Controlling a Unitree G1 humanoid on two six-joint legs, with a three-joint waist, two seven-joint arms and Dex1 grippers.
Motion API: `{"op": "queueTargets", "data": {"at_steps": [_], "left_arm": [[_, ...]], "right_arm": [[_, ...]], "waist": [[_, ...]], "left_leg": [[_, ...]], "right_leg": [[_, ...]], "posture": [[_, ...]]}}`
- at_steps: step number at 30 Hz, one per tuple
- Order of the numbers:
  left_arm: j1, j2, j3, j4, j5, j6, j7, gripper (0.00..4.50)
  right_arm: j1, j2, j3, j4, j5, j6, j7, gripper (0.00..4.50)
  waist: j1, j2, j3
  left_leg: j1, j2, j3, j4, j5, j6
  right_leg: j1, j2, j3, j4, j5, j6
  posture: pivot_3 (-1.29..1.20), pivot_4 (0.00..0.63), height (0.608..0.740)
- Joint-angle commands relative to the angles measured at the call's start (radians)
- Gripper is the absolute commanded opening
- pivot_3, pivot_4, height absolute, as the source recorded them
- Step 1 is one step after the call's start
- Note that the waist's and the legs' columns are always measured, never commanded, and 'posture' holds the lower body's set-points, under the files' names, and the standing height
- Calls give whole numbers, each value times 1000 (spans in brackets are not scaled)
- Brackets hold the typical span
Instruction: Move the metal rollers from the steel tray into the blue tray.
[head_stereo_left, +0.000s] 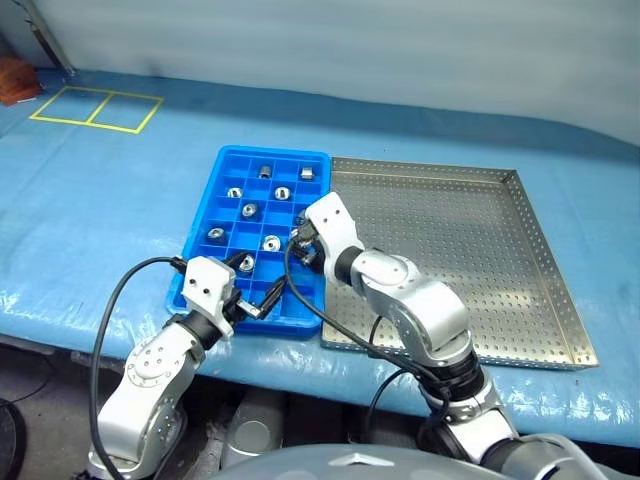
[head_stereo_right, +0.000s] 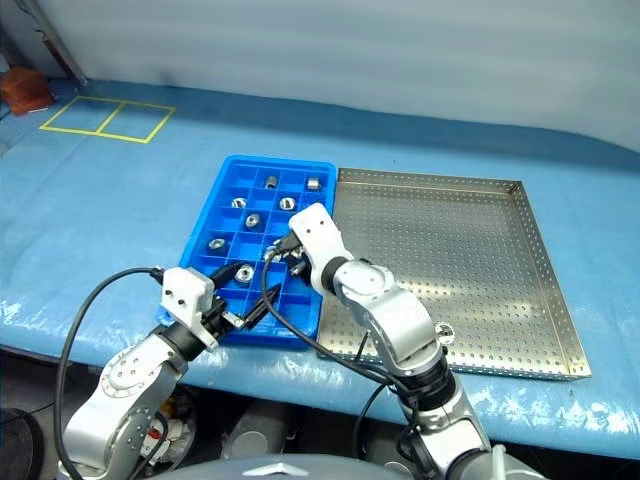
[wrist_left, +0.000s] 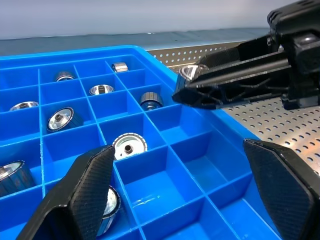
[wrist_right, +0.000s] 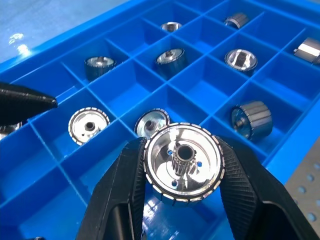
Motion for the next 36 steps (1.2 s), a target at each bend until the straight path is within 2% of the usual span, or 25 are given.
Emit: {"op": "queueTargets", "data": {"at_steps": [1, 4, 6, 7, 11, 13, 21, 28, 36], "left_arm": [[-10, 7, -11, -44, -13, -7, -12, 4500], [-18, 9, -19, -35, -11, -8, -16, 4500], [-23, 9, -24, -32, -15, -7, -18, 4500], [-27, 10, -28, -28, -16, -7, -21, 4500], [-42, 14, -42, -17, -22, -4, -31, 4500], [-48, 19, -47, -13, -27, -3, -41, 4500], [-128, 11, -128, 39, -36, -4, -98, 4500], [-213, -9, -221, 116, -34, -17, -163, 4500], [-272, -29, -285, 173, -32, -23, -219, 4500]], "right_arm": [[18, 8, -8, -21, 25, 19, 3, 1690], [54, 8, -9, -12, 32, 42, -5, 1690], [66, 4, -6, -13, 32, 43, -9, 2479], [71, 6, -7, -15, 32, 45, -13, 2691], [78, 13, -33, -38, 31, 43, -33, 3993], [73, 12, -60, -61, 29, 43, -46, 4462], [93, -50, -258, -261, 15, 148, -101, 4462], [190, -115, -402, -428, 3, 297, -128, 4462], [313, -52, -496, -515, -8, 470, -145, 4462]], "waist": [[3, 0, 0], [6, 0, 0], [6, 0, 0], [6, 0, 0], [12, -1, -1], [13, -1, -1], [-11, 0, -1], [-93, 0, 0], [-170, 0, 0]], "left_leg": [[0, 0, 0, 0, 0, 0], [-1, -2, 0, -1, 0, 0], [0, -2, 0, -1, 0, 0], [0, -2, 0, -1, 0, 0], [2, -1, 0, 0, 0, 0], [2, 0, 0, 0, 0, -1], [-6, -3, 0, 0, 0, -1], [-6, -4, 0, 0, 0, -1], [3, -3, 0, 0, 0, 0]], "right_leg": [[-1, 0, 0, 0, 0, 0], [-1, 1, 0, 0, -1, -1], [-1, 1, -1, 0, -1, -1], [-1, 1, -1, 0, -1, -1], [-1, 0, -2, -1, -1, -1], [-1, -1, -3, -2, -1, 0], [-2, 0, -3, -4, 0, 1], [-1, 1, -3, -4, 0, 0], [3, 2, 1, 0, 0, 0]], "posture": [[412, 150, 740], [407, 150, 740], [398, 150, 740], [398, 150, 740], [361, 150, 740], [345, 150, 740], [236, 150, 740], [89, 150, 740], [13, 150, 740]]}}
